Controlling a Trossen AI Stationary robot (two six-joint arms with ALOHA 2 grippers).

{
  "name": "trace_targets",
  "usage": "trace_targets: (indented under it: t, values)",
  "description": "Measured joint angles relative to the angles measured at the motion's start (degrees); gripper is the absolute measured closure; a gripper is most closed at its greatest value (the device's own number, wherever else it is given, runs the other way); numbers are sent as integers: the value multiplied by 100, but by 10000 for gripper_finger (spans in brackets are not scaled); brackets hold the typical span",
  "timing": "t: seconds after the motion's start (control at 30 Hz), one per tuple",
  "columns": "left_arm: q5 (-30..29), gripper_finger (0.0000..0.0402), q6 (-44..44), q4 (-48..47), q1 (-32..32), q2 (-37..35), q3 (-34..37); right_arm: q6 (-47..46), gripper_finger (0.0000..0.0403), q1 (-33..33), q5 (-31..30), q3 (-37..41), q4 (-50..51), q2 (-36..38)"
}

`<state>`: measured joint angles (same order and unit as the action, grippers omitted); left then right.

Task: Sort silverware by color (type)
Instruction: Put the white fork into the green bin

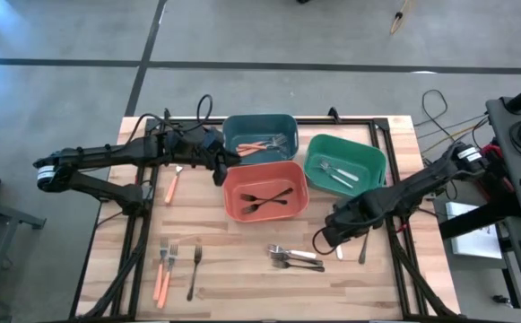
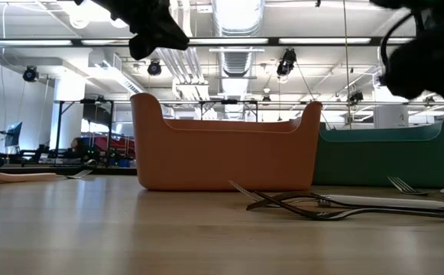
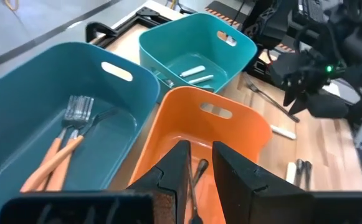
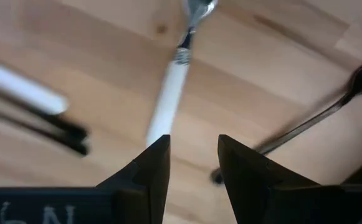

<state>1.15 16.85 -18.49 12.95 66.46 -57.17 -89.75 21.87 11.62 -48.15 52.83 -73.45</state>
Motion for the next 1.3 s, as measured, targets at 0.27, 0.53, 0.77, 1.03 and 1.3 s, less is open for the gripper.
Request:
trace_targets:
  t: [0.27, 0.53, 0.77, 1.03, 1.3]
  values:
    - [-75, 345, -117, 1, 4, 0, 0, 188, 278, 0, -345, 70, -354, -716]
    - [-75, 345, -118, 1, 4, 0, 0, 310, 278, -13, -584, 69, -728, -1185]
    - [-75, 345, -119, 1, 0, 0, 0, 392, 278, -13, -685, 69, -975, -1372]
    - [-75, 345, -119, -1, 0, 0, 0, 633, 278, -12, -818, 146, -1131, -1387]
    - [-75, 345, -136, -2, 0, 0, 0, 735, 278, -11, -853, 323, -1356, -1372]
